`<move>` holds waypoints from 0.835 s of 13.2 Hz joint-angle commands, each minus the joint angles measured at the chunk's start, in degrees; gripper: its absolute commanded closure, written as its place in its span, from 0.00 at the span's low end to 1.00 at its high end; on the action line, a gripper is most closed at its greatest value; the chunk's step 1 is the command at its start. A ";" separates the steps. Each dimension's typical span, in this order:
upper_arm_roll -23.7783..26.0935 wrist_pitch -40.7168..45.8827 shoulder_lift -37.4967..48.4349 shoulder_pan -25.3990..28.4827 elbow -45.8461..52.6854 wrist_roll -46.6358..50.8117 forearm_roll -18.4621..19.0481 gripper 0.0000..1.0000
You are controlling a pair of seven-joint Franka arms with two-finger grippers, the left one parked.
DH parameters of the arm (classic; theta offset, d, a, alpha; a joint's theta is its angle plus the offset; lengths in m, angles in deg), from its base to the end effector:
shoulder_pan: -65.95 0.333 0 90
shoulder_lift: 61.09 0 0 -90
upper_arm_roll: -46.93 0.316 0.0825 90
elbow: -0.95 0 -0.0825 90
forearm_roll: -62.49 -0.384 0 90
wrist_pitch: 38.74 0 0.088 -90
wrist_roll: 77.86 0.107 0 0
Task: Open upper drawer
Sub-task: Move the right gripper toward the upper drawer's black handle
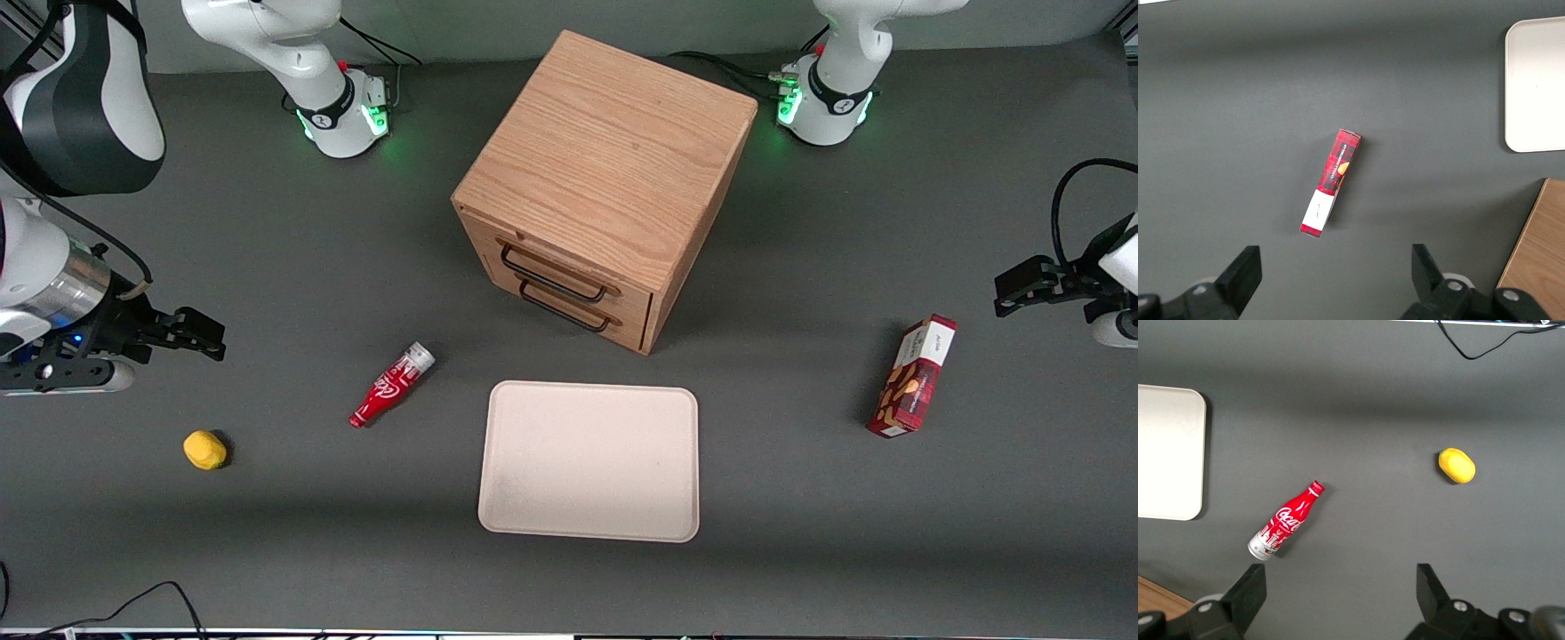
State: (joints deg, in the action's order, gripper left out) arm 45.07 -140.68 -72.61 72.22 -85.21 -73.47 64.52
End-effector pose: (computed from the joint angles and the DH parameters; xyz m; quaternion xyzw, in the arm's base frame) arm 0.6294 0.0473 0.5566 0.9991 0.0036 0.0387 0.0178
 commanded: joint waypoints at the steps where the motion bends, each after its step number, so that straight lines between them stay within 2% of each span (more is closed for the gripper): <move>1: 0.10 1.48 -0.96 0.41 1.96 1.32 0.70 0.00; 5: 1.06 1.57 -0.70 1.03 2.14 0.45 0.70 0.00; 11: 11.68 3.76 -0.96 1.03 2.40 -1.14 0.35 0.00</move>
State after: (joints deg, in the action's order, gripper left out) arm 53.66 -138.63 -72.62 73.10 -84.53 -73.65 64.51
